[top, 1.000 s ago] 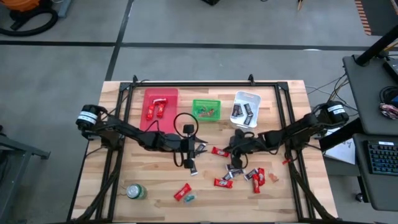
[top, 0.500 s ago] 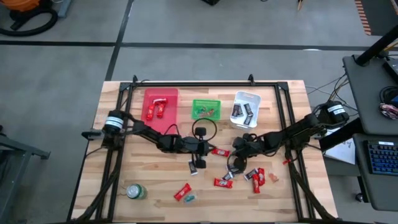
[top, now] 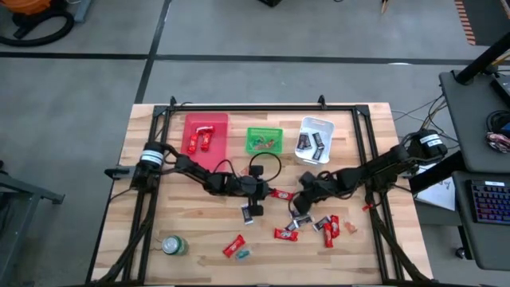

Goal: Sort candy
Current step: Put the red chocolate bar into the pink bin

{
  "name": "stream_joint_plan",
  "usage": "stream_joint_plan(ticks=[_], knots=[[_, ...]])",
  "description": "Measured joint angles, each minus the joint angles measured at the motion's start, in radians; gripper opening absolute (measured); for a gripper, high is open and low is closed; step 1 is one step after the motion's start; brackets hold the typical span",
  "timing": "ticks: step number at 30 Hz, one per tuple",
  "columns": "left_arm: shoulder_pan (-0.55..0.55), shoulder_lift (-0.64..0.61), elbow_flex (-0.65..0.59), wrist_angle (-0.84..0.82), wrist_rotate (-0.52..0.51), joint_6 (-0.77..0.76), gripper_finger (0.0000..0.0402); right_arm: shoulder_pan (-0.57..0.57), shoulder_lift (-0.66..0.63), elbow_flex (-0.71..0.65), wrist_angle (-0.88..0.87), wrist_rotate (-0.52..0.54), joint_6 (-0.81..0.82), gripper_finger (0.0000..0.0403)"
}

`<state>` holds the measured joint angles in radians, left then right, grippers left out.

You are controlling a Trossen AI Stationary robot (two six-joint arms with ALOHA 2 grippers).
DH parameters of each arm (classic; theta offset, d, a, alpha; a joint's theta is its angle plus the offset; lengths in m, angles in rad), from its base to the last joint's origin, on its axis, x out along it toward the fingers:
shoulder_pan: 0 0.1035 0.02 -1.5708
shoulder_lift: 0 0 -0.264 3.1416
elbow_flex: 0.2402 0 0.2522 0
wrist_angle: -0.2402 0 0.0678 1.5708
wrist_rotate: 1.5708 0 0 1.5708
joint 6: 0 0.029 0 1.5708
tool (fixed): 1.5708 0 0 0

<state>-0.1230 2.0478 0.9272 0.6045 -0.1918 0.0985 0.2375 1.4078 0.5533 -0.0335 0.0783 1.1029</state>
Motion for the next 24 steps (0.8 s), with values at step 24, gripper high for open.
stream_joint_plan(ticks=[24], knots=[[-0.001,0.083,0.004,0.027,0.021,-0.070,0.0000,-0.033,0.102,-0.002,0.205,0.059,0.022,0.0230]])
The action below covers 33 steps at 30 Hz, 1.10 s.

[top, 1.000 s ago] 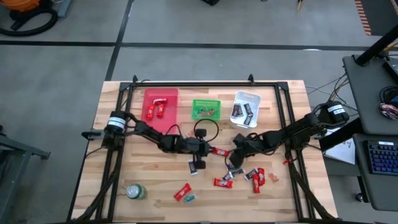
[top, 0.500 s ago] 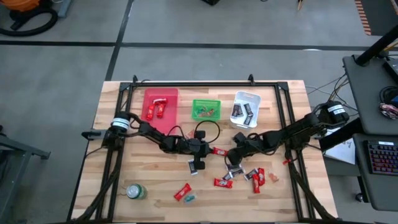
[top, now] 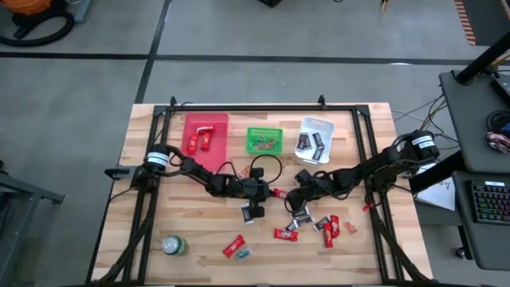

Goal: Sort candy
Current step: Put the red chocolate bar into the pink bin

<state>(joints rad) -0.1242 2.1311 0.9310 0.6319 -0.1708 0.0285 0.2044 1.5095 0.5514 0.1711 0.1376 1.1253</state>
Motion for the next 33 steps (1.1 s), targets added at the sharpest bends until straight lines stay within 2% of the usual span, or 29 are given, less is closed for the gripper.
stream_joint_plan(ticks=[6,10,22,33], knots=[[0.000,0.001,-0.001,-0.002,0.008,-0.003,0.0000,-0.011,-0.002,-0.001,0.017,-0.008,-0.031,0.0212],[0.000,0.000,-0.002,-0.003,0.009,-0.004,0.0000,-0.017,-0.002,-0.002,0.017,-0.010,-0.036,0.0184],[0.000,-0.019,-0.006,-0.014,0.014,0.014,0.0000,-0.022,-0.003,-0.002,-0.012,0.049,-0.097,0.0018],[0.004,-0.121,-0.018,-0.111,-0.032,0.097,0.0000,-0.022,-0.074,0.004,-0.007,0.132,-0.303,0.0008]])
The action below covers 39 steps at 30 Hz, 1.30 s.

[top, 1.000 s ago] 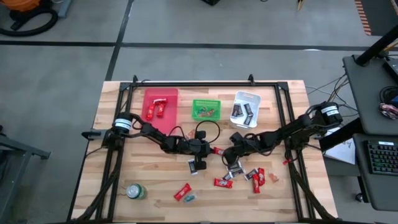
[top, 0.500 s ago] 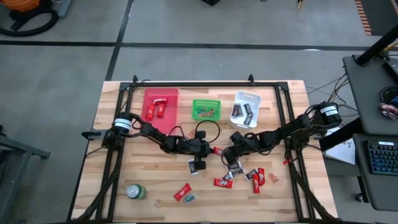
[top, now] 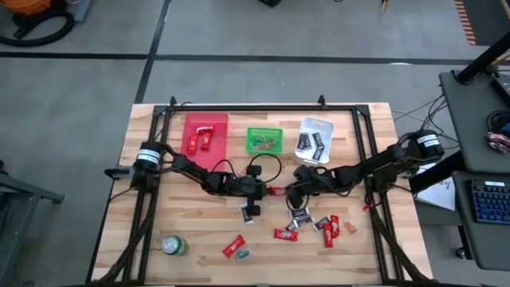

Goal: Sort candy
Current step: Put the red chocolate bar into the pink bin

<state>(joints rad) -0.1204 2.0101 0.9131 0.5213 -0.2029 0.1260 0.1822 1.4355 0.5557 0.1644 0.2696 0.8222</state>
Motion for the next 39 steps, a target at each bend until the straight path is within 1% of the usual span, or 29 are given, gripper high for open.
stream_joint_plan(ticks=[6,11,15,19,24,30,32,35,39], knots=[[0.021,-0.058,-0.001,-0.076,-0.015,0.027,0.0000,0.000,-0.001,0.019,-0.006,0.070,-0.100,0.0008],[0.032,-0.084,-0.001,-0.106,-0.016,0.027,0.0000,0.004,0.000,0.027,-0.004,0.148,-0.261,0.0008],[0.034,-0.099,0.001,-0.175,-0.017,0.048,0.0000,0.015,0.006,0.027,-0.005,0.218,-0.383,0.0008],[0.034,-0.110,0.001,-0.231,-0.019,0.046,0.0000,0.021,0.006,0.027,0.006,0.255,-0.453,0.0008],[0.034,-0.124,0.001,-0.202,-0.016,0.039,0.0000,0.037,0.006,0.027,0.026,0.270,-0.514,0.0008],[0.043,-0.128,0.003,-0.042,0.011,0.029,0.0002,0.056,0.006,0.027,0.030,0.282,-0.586,0.0008],[0.049,-0.127,0.003,-0.012,0.041,0.009,0.0010,0.066,0.006,0.027,0.031,0.283,-0.599,0.0008],[0.066,-0.114,0.003,0.013,0.133,-0.054,0.0038,0.075,0.006,0.027,0.035,0.282,-0.612,0.0008],[0.077,-0.067,0.003,0.047,0.141,-0.096,0.0092,0.081,0.006,0.026,0.036,0.284,-0.641,0.0008]])
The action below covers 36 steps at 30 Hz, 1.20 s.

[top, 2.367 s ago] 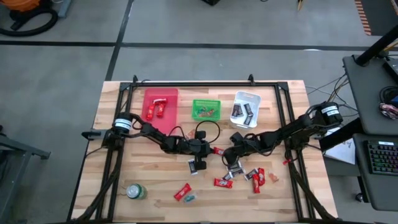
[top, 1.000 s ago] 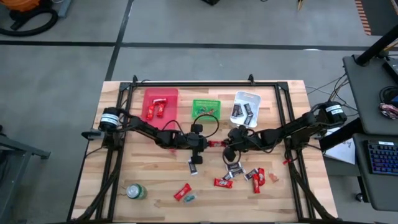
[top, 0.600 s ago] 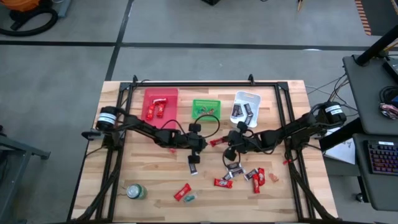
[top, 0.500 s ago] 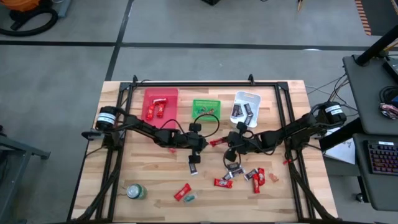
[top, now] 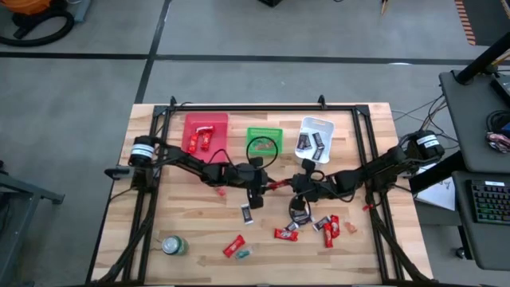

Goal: Sort candy
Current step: Put the red chocolate bar into the pink bin

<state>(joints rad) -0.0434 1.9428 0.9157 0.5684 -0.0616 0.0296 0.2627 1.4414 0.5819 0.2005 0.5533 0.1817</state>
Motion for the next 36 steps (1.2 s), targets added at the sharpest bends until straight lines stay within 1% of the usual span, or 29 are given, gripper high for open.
stream_joint_plan(ticks=[2,6,8,11,15,19,24,29,31,36], knots=[[0.000,0.023,0.000,0.046,-0.002,-0.012,0.0122,0.000,0.000,0.000,0.000,0.000,-0.005,0.0008],[0.000,0.064,0.001,0.108,-0.048,-0.030,0.0176,0.006,0.000,0.000,0.000,0.000,-0.023,0.0008],[0.001,0.075,0.000,0.108,-0.056,-0.038,0.0192,0.009,0.000,0.000,0.000,-0.002,-0.026,0.0008],[0.002,0.079,0.000,0.113,-0.055,-0.039,0.0197,0.009,0.000,-0.001,0.000,-0.002,-0.027,0.0008],[0.001,0.079,0.000,0.113,-0.052,-0.039,0.0178,0.008,0.000,-0.001,0.001,0.000,-0.043,0.0008],[0.002,0.081,0.000,0.115,-0.052,-0.041,0.0137,0.008,0.000,-0.001,0.020,0.000,-0.061,0.0008],[0.002,0.113,0.003,0.140,-0.051,-0.054,0.0084,0.008,0.000,-0.001,0.026,0.000,-0.070,0.0008],[0.000,0.170,0.043,0.147,-0.050,-0.080,0.0036,0.008,0.000,-0.001,0.025,-0.005,-0.067,0.0009],[-0.002,0.179,0.058,0.143,-0.050,-0.083,0.0015,0.008,0.000,-0.001,0.023,-0.025,-0.066,0.0009],[-0.004,0.166,0.064,0.107,-0.050,-0.064,0.0010,0.008,-0.002,-0.001,0.021,-0.062,-0.013,0.0016]])
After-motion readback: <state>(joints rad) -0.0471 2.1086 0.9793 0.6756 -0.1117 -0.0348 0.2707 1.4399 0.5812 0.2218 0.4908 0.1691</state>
